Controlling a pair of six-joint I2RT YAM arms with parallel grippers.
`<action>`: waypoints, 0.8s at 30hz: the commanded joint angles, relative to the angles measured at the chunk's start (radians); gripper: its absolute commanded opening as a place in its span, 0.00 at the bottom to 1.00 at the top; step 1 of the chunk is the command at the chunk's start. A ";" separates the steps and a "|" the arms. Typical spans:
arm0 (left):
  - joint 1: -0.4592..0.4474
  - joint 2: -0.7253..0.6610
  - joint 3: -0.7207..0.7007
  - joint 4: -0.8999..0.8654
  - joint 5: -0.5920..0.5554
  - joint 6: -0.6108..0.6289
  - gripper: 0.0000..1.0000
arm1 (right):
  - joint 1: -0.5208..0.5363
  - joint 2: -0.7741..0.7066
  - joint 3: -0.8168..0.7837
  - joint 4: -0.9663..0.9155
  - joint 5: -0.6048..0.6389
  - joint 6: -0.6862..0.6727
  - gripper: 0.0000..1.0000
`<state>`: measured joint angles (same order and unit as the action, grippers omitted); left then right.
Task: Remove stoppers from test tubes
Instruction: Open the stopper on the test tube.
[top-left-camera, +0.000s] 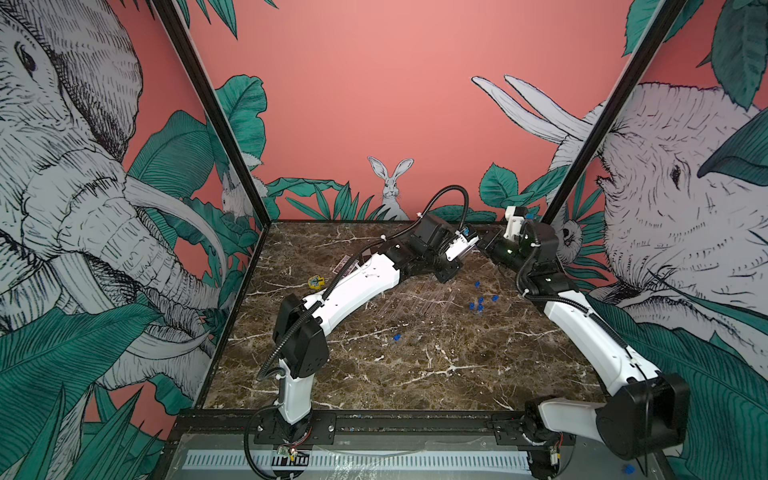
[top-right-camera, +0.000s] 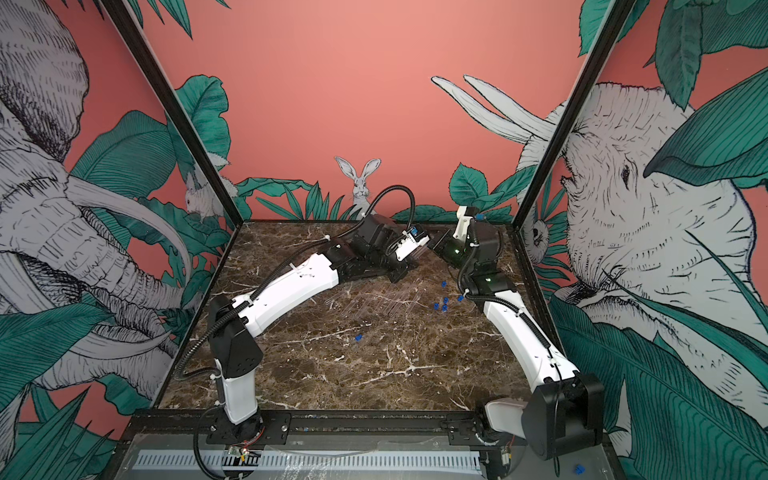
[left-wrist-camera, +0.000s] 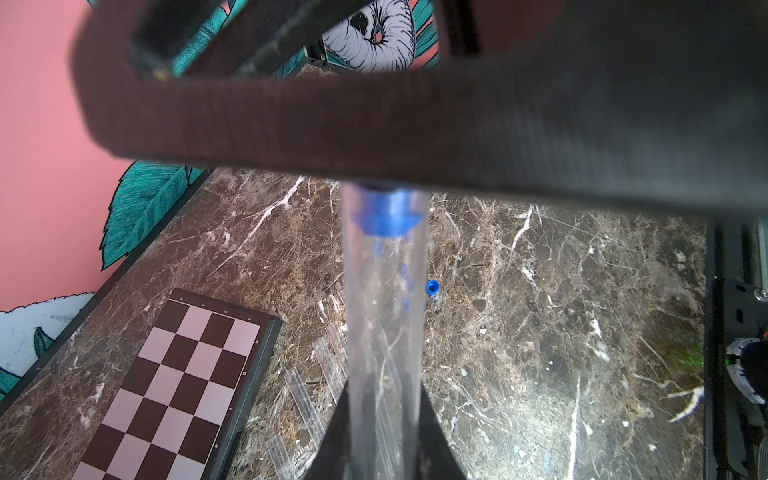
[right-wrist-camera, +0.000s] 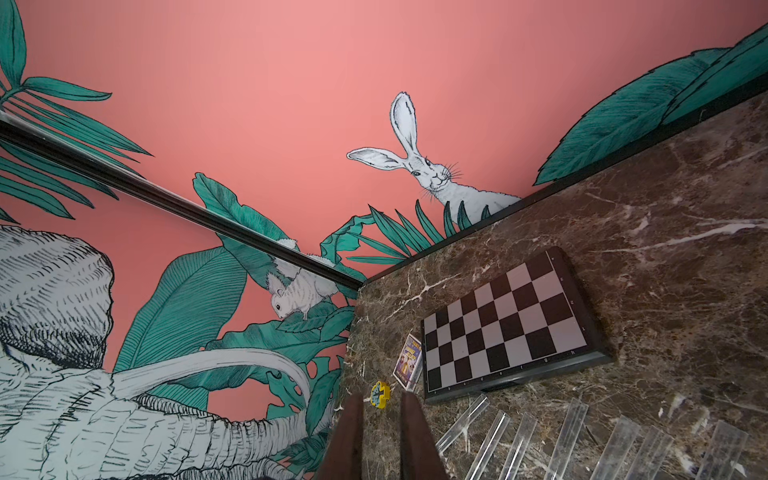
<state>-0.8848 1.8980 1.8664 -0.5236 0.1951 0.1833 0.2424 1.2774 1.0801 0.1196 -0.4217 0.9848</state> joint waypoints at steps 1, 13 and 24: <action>-0.005 -0.018 0.009 0.007 0.006 0.002 0.00 | 0.003 -0.018 0.020 0.049 0.023 0.016 0.00; 0.001 -0.049 -0.143 0.079 -0.003 0.031 0.00 | -0.087 0.025 -0.038 0.304 -0.083 0.244 0.00; 0.002 -0.075 -0.068 0.019 -0.011 0.051 0.00 | -0.031 -0.019 0.025 0.009 0.000 -0.084 0.00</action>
<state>-0.8822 1.8854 1.7672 -0.4171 0.1818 0.2188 0.1974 1.3075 1.0470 0.1642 -0.5159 1.0218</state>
